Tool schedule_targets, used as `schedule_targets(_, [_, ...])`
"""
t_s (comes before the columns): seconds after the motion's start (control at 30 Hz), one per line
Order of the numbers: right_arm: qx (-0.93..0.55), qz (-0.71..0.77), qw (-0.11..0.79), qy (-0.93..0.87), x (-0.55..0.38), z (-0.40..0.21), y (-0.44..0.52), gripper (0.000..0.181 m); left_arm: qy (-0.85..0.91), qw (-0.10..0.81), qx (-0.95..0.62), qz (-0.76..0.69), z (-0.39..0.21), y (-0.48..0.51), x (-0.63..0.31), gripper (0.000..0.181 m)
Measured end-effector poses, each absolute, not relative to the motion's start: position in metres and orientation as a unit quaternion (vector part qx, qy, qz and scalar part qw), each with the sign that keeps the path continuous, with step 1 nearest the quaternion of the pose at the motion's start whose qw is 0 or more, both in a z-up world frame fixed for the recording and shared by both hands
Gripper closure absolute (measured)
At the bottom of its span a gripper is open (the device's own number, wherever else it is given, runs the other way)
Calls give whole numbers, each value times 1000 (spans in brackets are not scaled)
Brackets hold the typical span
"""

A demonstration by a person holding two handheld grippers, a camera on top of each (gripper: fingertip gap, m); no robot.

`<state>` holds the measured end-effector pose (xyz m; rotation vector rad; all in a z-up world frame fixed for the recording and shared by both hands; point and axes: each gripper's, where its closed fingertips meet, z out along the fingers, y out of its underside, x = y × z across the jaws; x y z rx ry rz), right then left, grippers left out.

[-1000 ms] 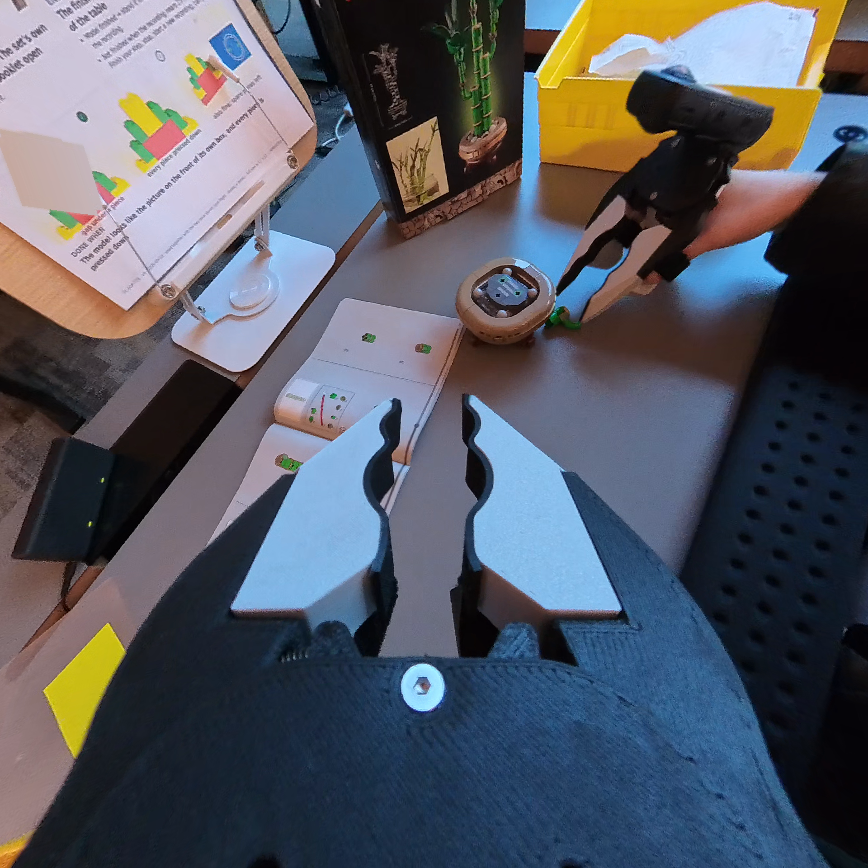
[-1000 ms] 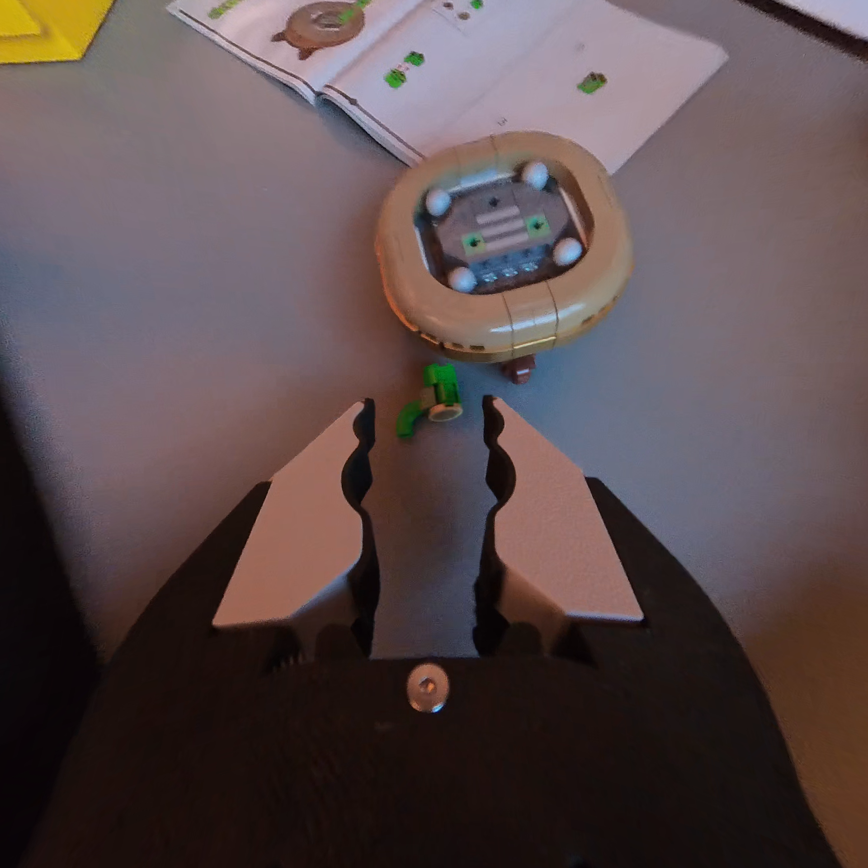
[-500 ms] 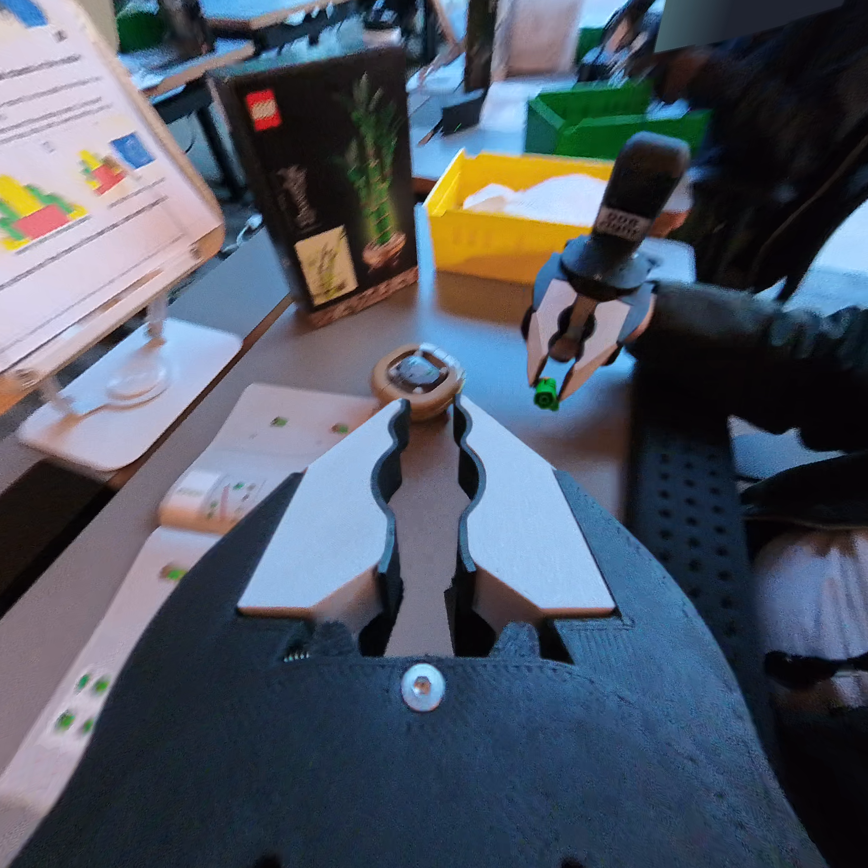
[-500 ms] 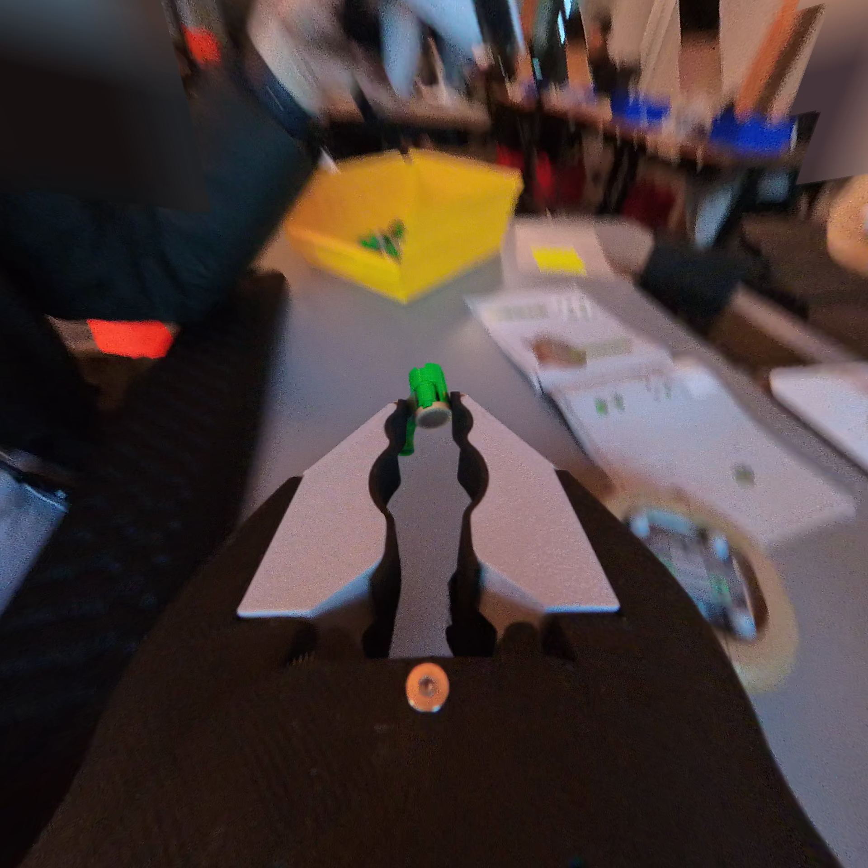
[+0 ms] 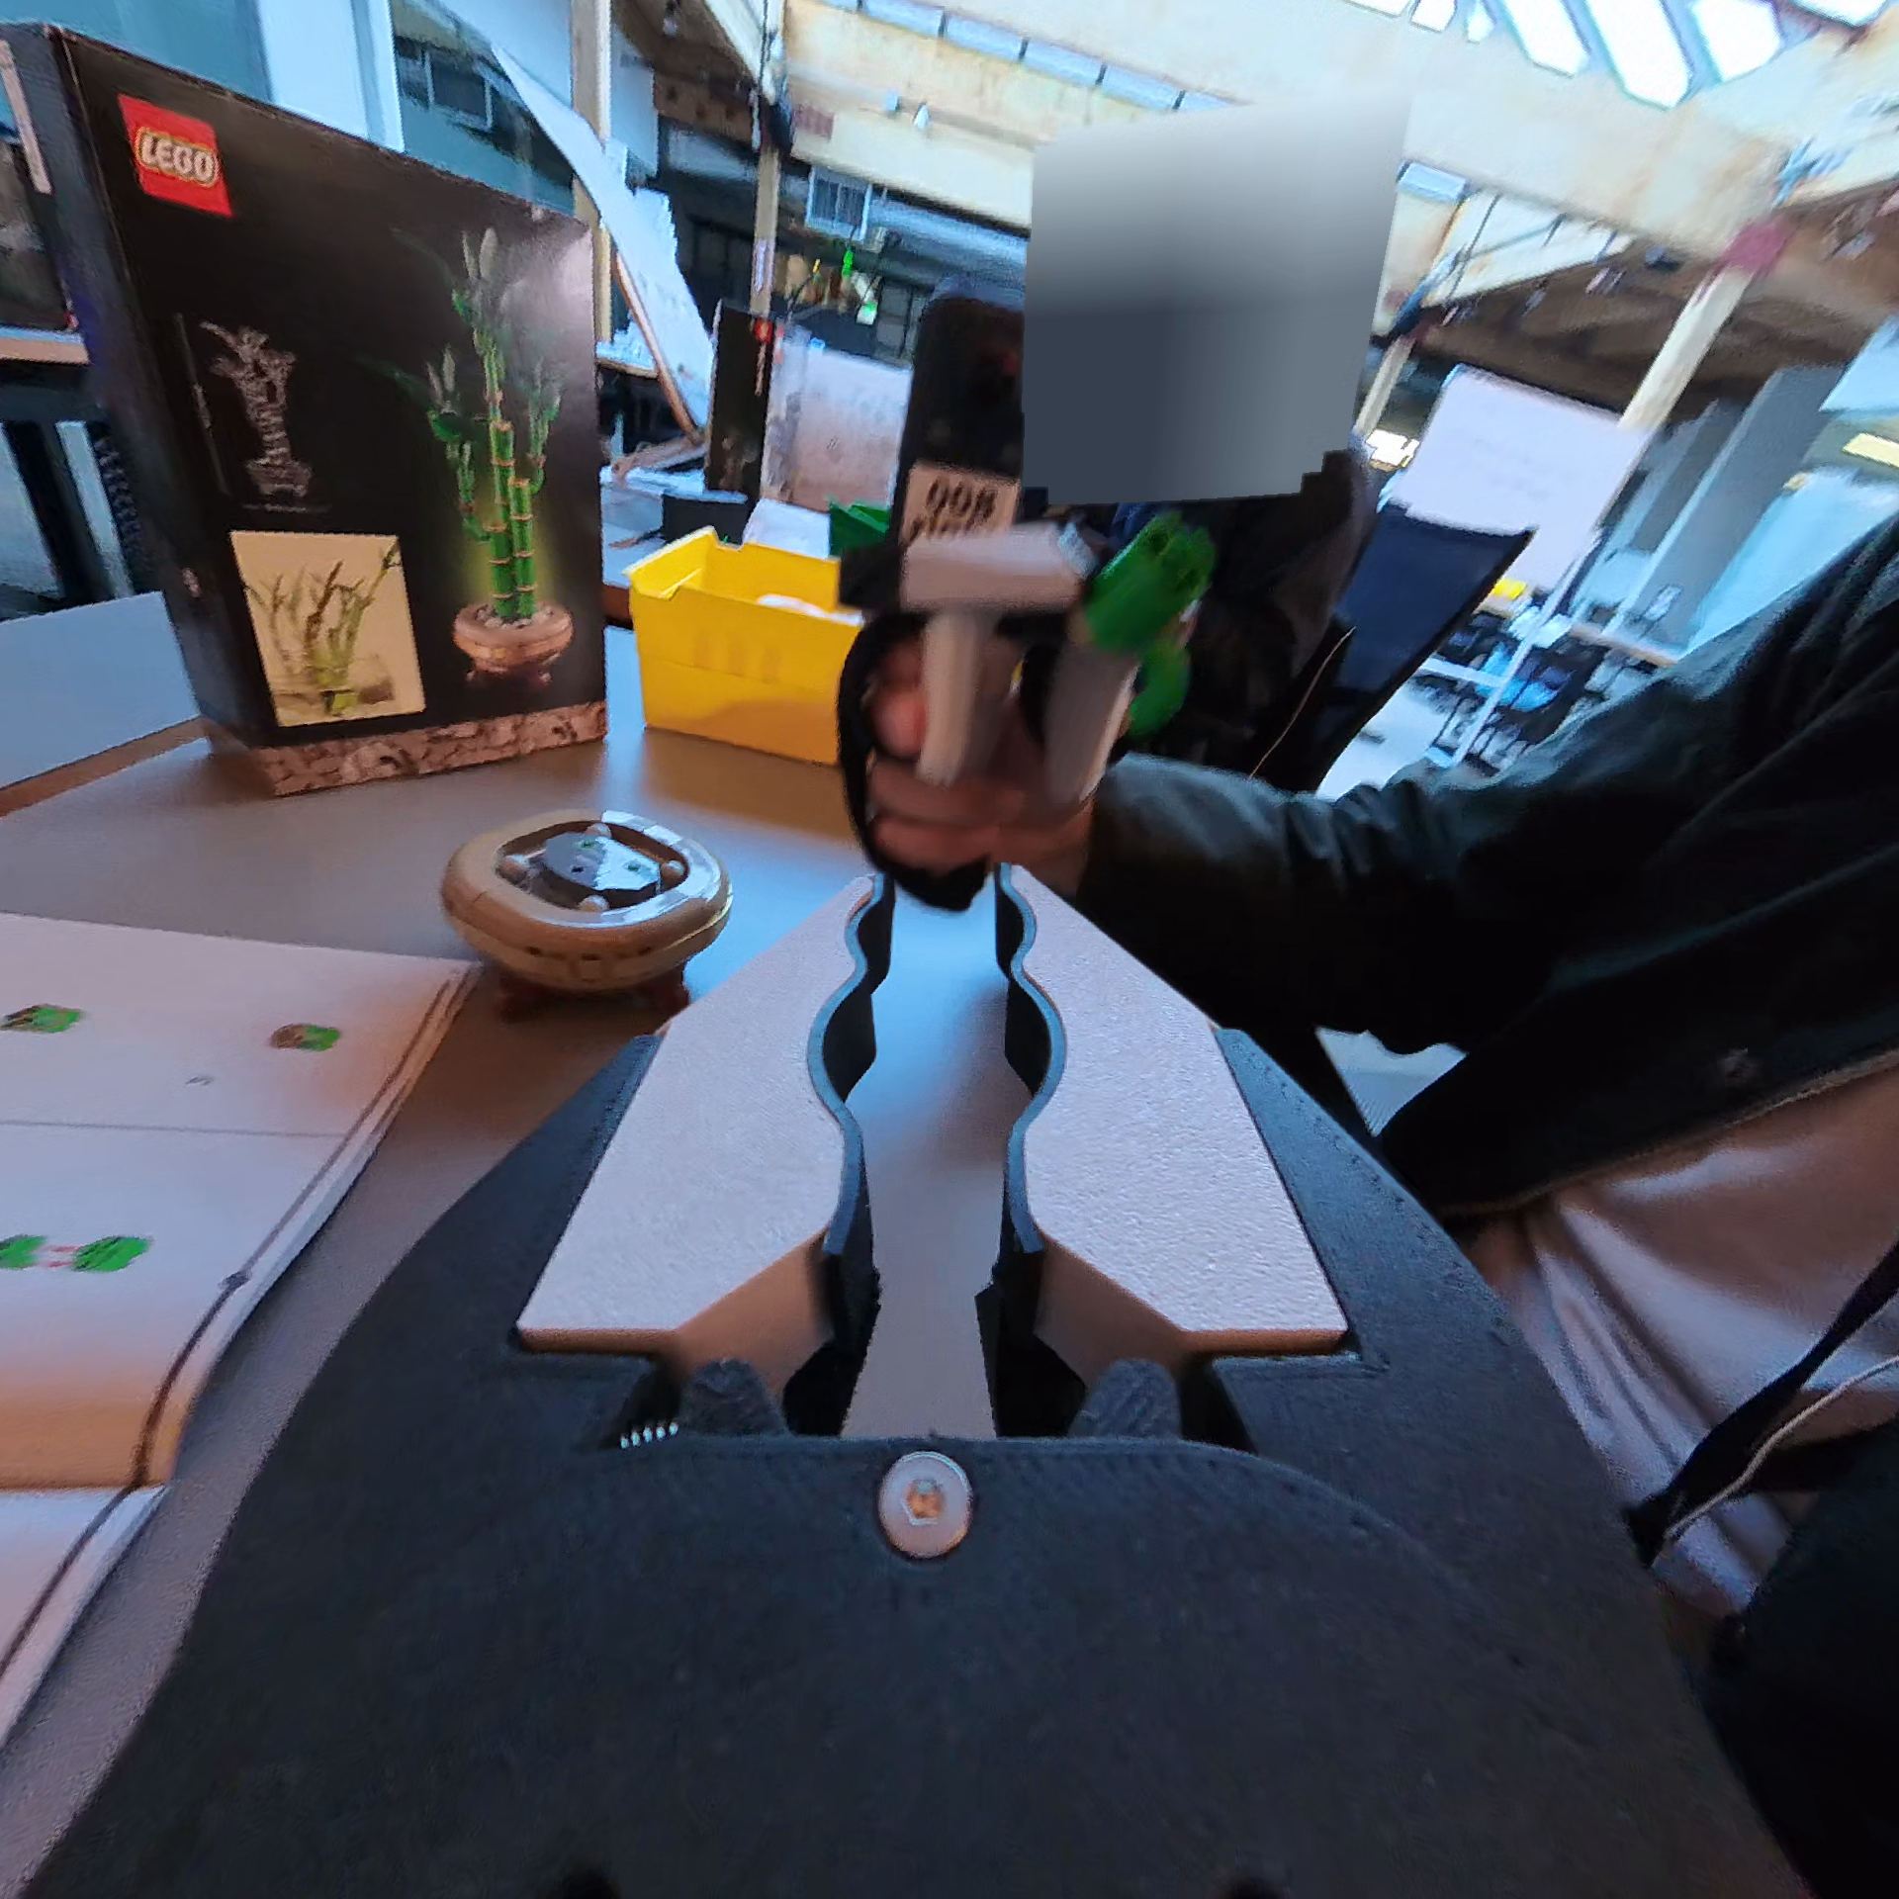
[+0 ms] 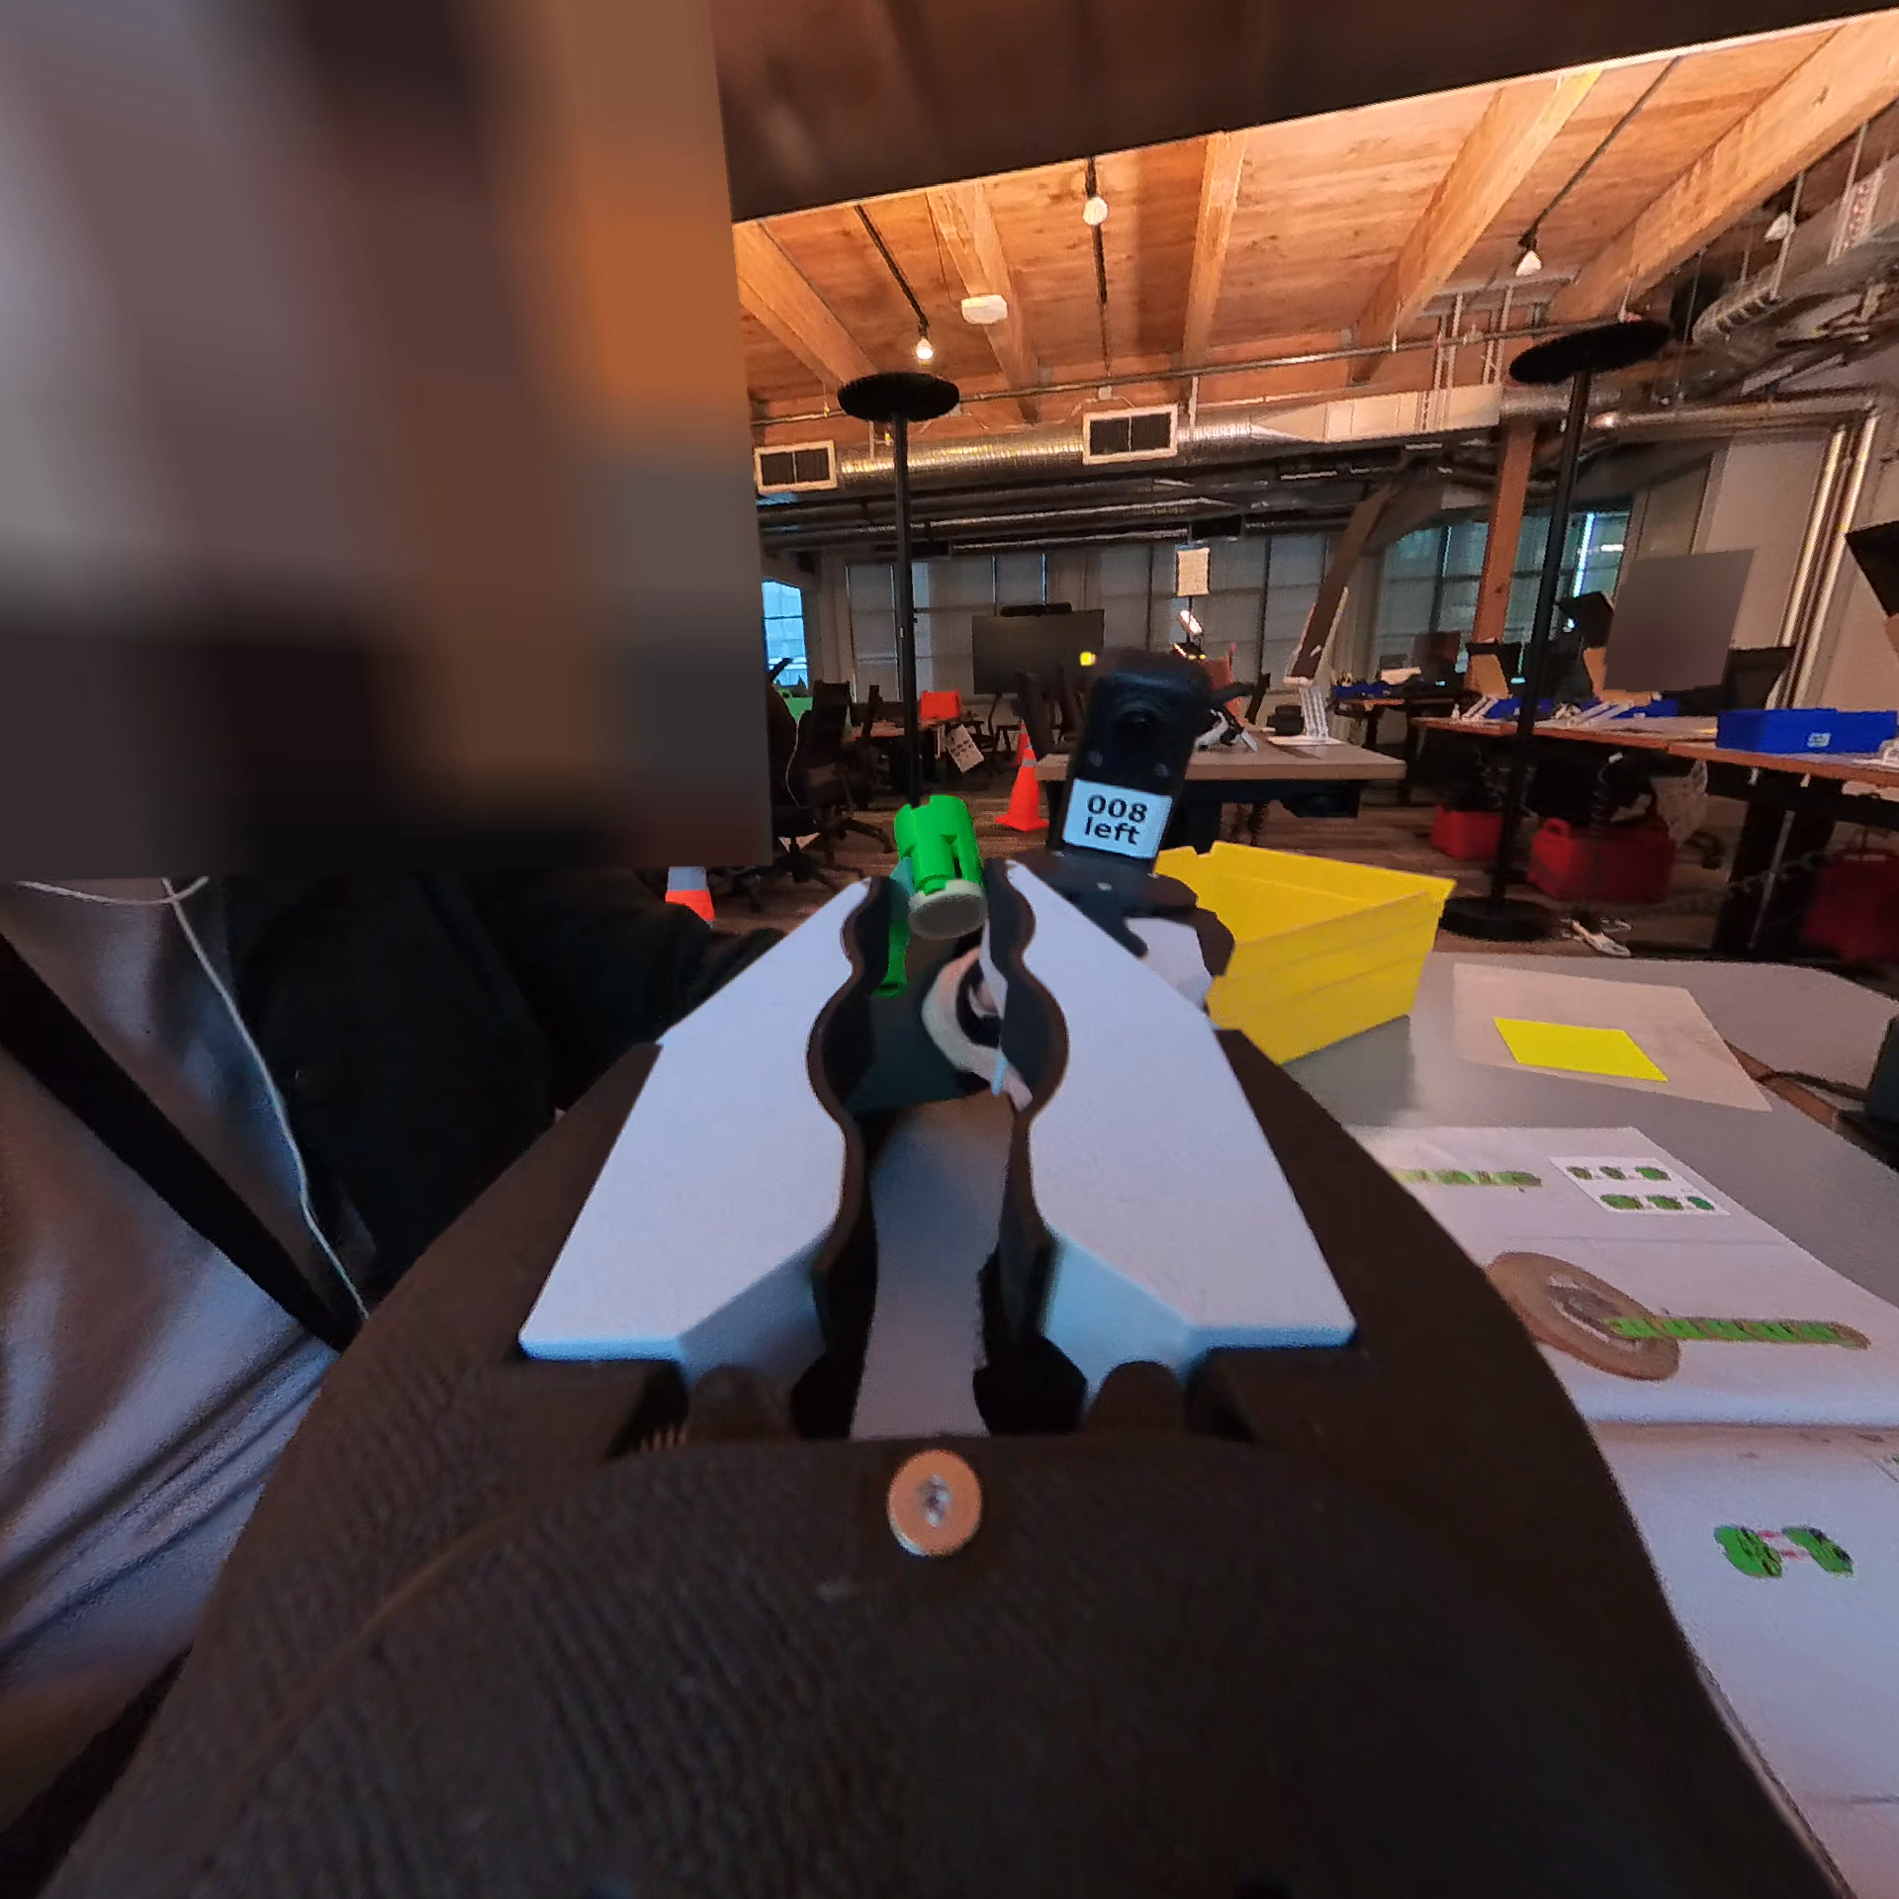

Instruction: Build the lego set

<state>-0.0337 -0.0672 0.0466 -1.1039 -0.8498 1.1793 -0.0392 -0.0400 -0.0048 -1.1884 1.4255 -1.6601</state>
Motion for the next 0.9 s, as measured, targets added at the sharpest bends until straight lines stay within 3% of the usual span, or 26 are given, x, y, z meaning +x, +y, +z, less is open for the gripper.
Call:
schedule_targets(0.37, [-672, 315, 562, -367, -26, -35, -22, 164, 553, 322, -504, -580, -27, -21, -35, 149])
schedule_targets(0.6, [-697, 259, 543, -391, -23, -55, -22, 164, 583, 287, -523, -552, -59, -24, -25, 153])
schedule_targets(0.9, [-684, 188, 552, -439, -21, -61, -22, 164, 584, 287, -513, -559, -58, -27, -24, 159])
